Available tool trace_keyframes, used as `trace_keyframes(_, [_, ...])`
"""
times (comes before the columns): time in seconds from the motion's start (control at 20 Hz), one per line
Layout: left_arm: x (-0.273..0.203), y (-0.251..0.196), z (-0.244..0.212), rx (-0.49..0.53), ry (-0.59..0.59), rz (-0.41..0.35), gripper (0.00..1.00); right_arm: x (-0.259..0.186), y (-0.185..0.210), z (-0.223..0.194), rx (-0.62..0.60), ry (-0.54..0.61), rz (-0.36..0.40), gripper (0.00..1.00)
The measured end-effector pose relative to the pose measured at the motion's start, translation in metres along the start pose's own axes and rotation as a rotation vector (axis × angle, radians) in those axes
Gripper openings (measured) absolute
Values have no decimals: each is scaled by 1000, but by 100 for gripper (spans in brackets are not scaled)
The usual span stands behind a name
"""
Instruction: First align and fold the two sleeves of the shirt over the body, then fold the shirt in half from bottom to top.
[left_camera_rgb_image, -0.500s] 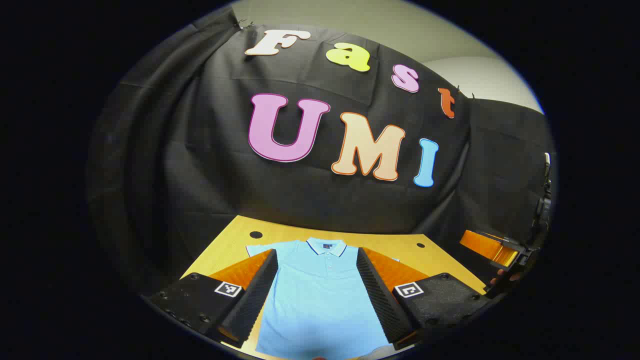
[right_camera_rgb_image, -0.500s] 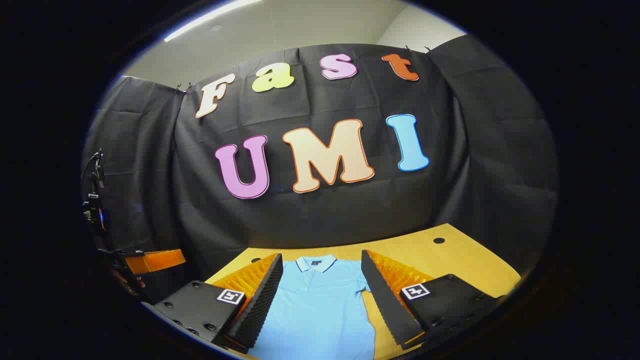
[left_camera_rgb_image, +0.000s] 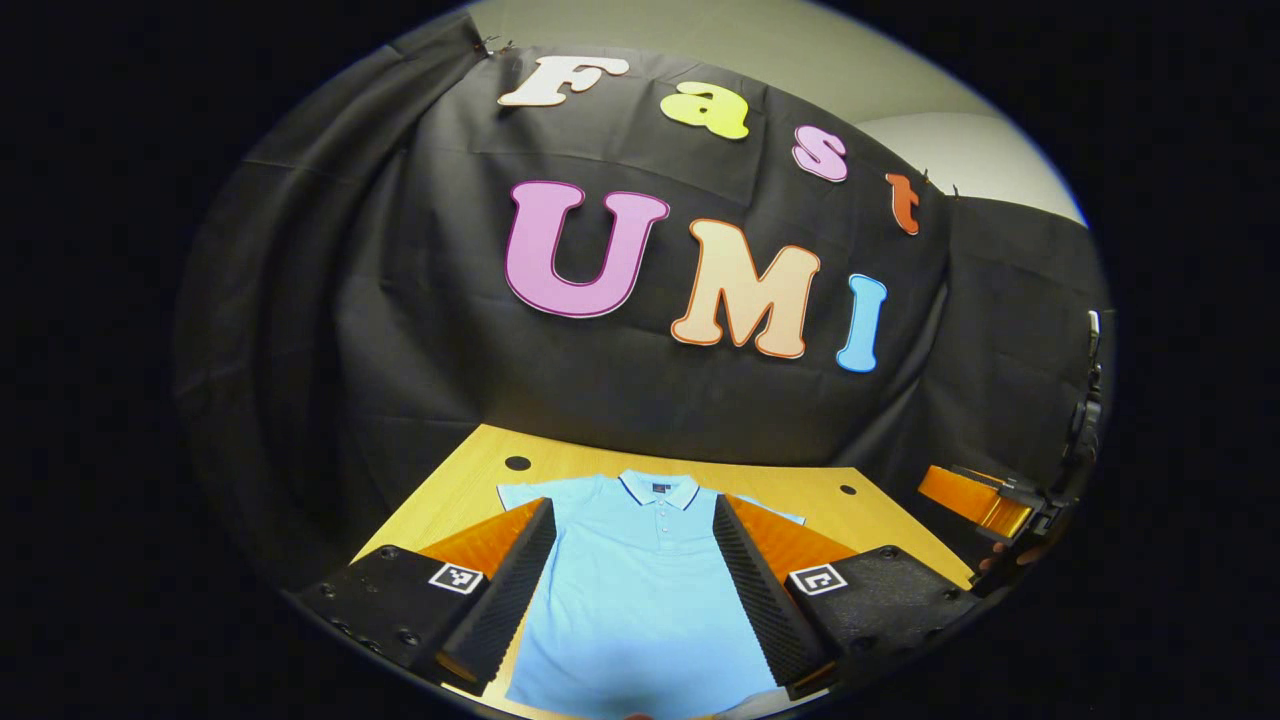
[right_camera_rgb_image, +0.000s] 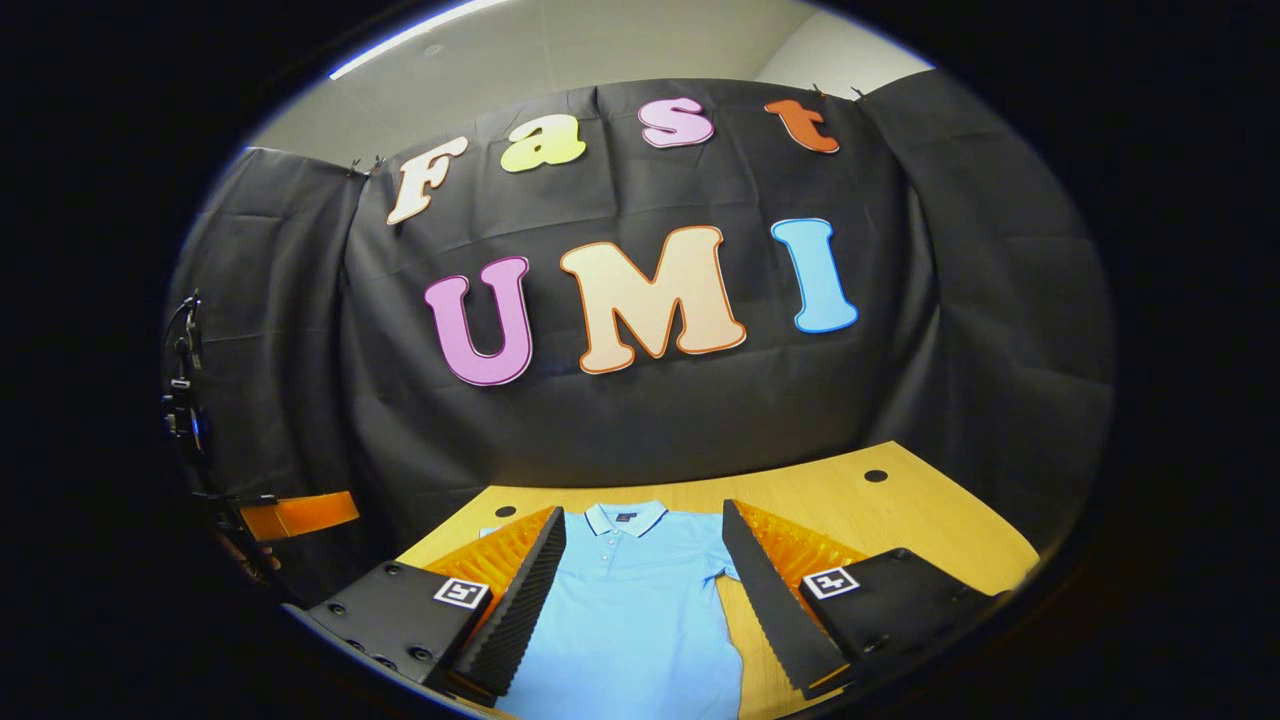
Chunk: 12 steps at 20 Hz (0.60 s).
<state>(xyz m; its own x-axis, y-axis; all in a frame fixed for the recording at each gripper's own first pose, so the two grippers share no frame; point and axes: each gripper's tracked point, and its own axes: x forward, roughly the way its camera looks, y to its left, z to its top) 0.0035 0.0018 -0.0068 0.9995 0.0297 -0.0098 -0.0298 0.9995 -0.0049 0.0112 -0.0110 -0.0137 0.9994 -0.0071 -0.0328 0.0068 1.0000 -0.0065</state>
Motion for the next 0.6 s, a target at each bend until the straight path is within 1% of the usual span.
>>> trace_keyframes(0.1, [0, 0, -2, 4, 9, 7, 94, 3, -2, -1, 1, 6, -1, 98])
trace_keyframes(0.15, [1, -1, -3, 2, 12, 7, 92, 5, -4, -1, 1, 6, -1, 98])
trace_keyframes(0.2, [3, -2, -3, -2, 14, 6, 95, 7, -6, -2, 2, 8, 0, 98])
trace_keyframes(0.35, [6, -5, -9, -11, 29, 7, 94, 18, -13, -7, 22, 32, 9, 98])
trace_keyframes(0.45, [7, -3, -9, -8, 34, 18, 95, 32, -23, -13, 37, 48, 4, 98])
trace_keyframes(0.6, [7, 1, -12, -11, 46, 42, 95, 68, -50, -34, -7, 93, -31, 98])
